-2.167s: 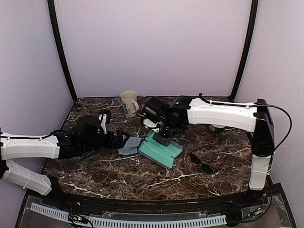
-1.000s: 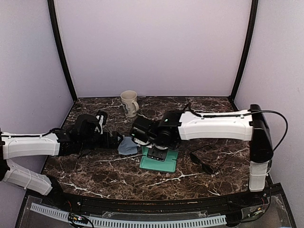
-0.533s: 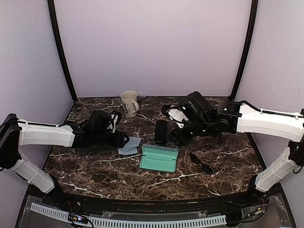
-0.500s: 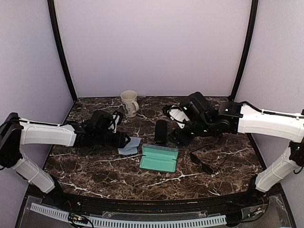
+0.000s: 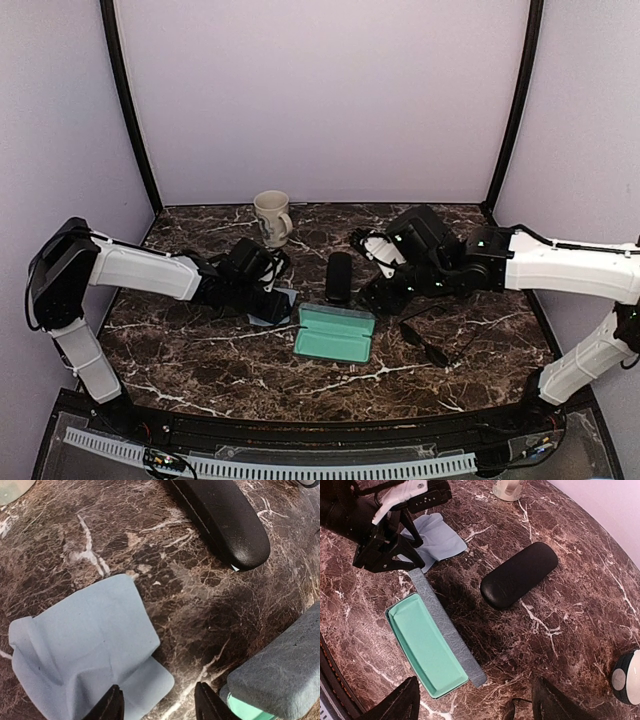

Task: Organize the sunglasses
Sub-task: Move the glasses cleaning cloth to the center of the board, then pick up the corner of the glasses cleaning cloth from the center of the board, then smooth out the glasses cleaning cloth at the center of the board.

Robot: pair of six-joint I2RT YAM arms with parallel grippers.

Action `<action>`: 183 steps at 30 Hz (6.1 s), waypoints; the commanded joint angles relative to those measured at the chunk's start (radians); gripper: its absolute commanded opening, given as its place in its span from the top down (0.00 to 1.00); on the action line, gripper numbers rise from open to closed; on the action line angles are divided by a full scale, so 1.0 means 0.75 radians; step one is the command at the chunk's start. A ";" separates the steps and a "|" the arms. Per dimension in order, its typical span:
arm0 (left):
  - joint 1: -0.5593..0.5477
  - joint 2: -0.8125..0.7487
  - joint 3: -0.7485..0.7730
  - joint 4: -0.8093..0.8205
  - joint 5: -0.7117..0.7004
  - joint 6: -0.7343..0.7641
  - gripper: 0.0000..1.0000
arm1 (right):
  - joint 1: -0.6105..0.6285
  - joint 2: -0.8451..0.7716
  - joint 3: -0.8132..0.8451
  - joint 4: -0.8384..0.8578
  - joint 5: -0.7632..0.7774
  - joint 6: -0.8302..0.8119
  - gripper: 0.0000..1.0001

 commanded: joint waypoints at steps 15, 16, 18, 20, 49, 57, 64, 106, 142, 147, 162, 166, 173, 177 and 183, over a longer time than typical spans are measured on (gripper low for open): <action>-0.060 0.171 0.140 -0.157 -0.092 0.063 0.60 | -0.015 -0.027 -0.021 0.075 -0.030 0.035 0.23; -0.068 0.183 0.150 -0.172 -0.109 0.065 0.63 | -0.015 -0.025 -0.020 0.075 -0.031 0.034 0.23; -0.088 0.204 0.163 -0.200 -0.150 0.066 0.66 | -0.015 -0.024 -0.018 0.076 -0.034 0.034 0.23; -0.098 0.216 0.162 -0.213 -0.162 0.058 0.68 | -0.015 -0.023 -0.014 0.077 -0.037 0.033 0.23; -0.252 -0.525 -0.326 -0.446 -0.009 -0.237 0.98 | -0.011 0.106 -0.061 0.338 -0.367 0.108 0.27; -0.544 -0.689 -0.475 -0.441 -0.090 -0.382 0.98 | 0.109 0.315 -0.117 0.573 -0.529 0.262 0.28; -0.772 -0.576 -0.448 -0.524 -0.180 -0.445 0.97 | 0.209 0.513 -0.075 0.695 -0.561 0.395 0.29; -0.920 -0.672 -0.661 -0.191 -0.372 -0.588 0.94 | 0.435 0.885 0.210 0.455 -0.223 0.483 0.75; -0.555 -0.860 -0.163 -0.723 -0.283 0.018 1.00 | 0.173 0.693 0.402 0.526 -0.505 0.520 1.00; -0.606 -0.739 -0.250 -0.553 -0.161 -0.049 1.00 | 0.174 0.617 0.238 0.522 -0.494 0.553 1.00; -0.903 -0.246 -0.203 -0.246 -0.079 -0.210 1.00 | 0.236 0.357 -0.232 0.460 -0.441 0.706 1.00; -0.902 -0.246 -0.218 -0.197 -0.062 -0.225 1.00 | 0.239 0.358 -0.235 0.441 -0.435 0.711 1.00; -0.877 -0.305 -0.308 -0.116 -0.059 -0.274 1.00 | 0.237 0.465 -0.110 0.408 -0.449 0.687 1.00; -0.844 -0.390 -0.423 -0.030 -0.045 -0.327 1.00 | 0.228 0.518 -0.044 0.401 -0.470 0.674 0.99; -0.820 -0.467 -0.534 0.055 -0.055 -0.410 1.00 | 0.217 0.575 0.031 0.401 -0.515 0.669 0.96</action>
